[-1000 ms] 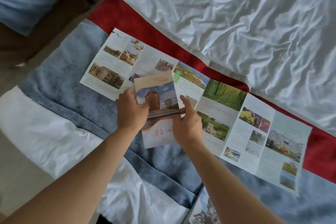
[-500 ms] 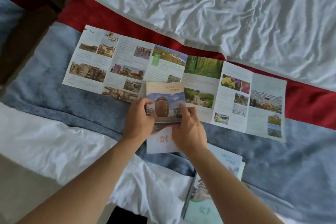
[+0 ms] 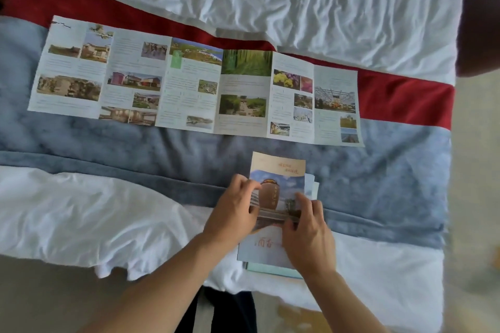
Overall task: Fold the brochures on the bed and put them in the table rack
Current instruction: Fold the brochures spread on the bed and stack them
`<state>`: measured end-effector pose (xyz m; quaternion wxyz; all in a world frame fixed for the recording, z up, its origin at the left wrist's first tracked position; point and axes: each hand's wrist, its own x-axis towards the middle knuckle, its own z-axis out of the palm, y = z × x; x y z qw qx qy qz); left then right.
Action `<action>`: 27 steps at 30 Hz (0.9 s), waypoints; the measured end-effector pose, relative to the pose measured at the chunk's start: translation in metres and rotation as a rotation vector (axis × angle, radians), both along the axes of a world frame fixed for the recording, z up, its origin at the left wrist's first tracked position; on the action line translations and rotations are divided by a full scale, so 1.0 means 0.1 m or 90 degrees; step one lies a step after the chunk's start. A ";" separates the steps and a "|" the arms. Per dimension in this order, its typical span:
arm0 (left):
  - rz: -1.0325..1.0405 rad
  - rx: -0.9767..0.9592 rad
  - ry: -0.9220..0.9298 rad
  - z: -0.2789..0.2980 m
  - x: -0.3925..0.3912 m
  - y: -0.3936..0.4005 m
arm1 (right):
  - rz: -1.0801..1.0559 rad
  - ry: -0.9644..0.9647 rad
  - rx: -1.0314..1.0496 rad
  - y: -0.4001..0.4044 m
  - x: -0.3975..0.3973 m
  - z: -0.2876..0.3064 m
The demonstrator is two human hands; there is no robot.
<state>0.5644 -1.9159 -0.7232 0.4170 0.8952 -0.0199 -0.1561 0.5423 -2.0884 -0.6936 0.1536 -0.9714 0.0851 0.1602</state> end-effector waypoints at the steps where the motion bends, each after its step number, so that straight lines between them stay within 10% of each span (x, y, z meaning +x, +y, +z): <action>1: -0.021 0.008 -0.001 -0.03 -0.04 -0.06 | -0.001 0.004 -0.003 -0.07 -0.04 -0.03; 18: -0.215 0.310 -0.008 -0.11 -0.28 -0.46 | 0.175 0.048 -0.041 -0.39 0.06 -0.13; 27: -0.184 0.279 0.017 -0.15 -0.32 -0.52 | 0.217 0.016 -0.008 -0.47 0.23 -0.24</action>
